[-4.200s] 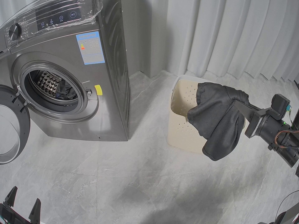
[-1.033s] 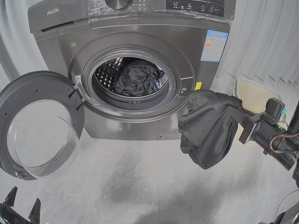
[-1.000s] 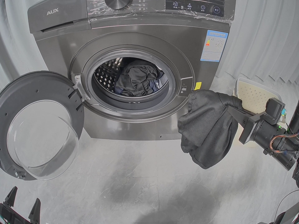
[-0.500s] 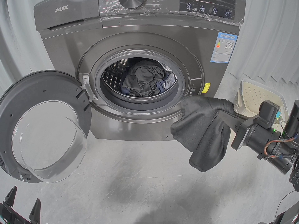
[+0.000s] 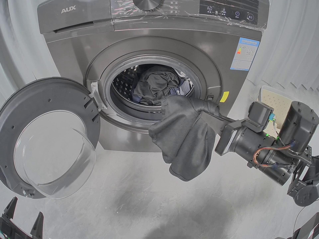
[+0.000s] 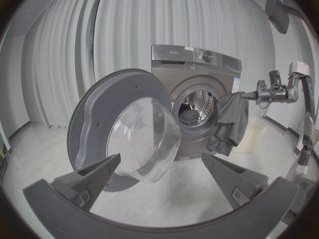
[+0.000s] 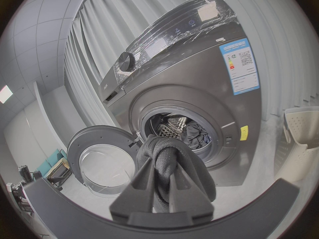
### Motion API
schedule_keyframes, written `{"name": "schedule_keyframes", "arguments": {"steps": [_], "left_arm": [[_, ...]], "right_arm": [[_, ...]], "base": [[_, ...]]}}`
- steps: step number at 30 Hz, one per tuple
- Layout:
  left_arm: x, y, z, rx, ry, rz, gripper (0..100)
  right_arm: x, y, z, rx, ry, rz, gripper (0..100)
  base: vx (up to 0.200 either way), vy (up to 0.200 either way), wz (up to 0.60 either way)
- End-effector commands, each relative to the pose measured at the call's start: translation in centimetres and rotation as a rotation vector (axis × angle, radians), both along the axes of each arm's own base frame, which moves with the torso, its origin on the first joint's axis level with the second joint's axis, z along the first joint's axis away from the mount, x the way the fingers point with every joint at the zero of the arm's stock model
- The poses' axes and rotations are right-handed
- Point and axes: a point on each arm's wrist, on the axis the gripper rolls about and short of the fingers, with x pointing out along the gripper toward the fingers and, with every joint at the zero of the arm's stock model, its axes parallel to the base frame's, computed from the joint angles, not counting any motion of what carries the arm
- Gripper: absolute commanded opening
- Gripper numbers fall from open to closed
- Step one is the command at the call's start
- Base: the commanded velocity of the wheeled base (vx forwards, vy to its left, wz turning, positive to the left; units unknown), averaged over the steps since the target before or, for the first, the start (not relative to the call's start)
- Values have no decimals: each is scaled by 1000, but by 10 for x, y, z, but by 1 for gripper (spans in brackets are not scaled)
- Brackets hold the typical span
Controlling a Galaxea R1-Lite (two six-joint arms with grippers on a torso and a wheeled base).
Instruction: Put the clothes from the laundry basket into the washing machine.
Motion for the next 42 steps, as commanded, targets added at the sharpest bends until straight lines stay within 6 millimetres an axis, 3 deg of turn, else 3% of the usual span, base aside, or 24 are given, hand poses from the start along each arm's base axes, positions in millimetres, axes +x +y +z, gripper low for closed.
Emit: {"name": "schedule_keyframes", "arguments": {"steps": [1,3,6,10,19,32,42], "left_arm": [[-8,-2,51,-31,-168,-96,100],[-3,-3,63,-23,-141,-166,100],[13,-6,65,-31,-26,-295,100],[54,-10,67,-54,178,-428,100],[118,-28,69,-2,240,-600,100],[153,-54,67,-13,292,-708,100],[182,-70,54,-10,375,-746,100]], "right_arm": [[12,32,-11,9,-2,52,0],[17,41,-8,35,-26,58,0],[23,54,-4,73,-60,63,0],[33,66,4,126,-108,61,0],[43,70,0,133,-125,56,0],[46,68,0,131,-126,44,0],[48,70,3,141,-137,42,0]], "base": [[0,0,0],[0,0,0],[0,0,0],[0,0,0],[0,0,0],[0,0,0],[0,0,0]]}}
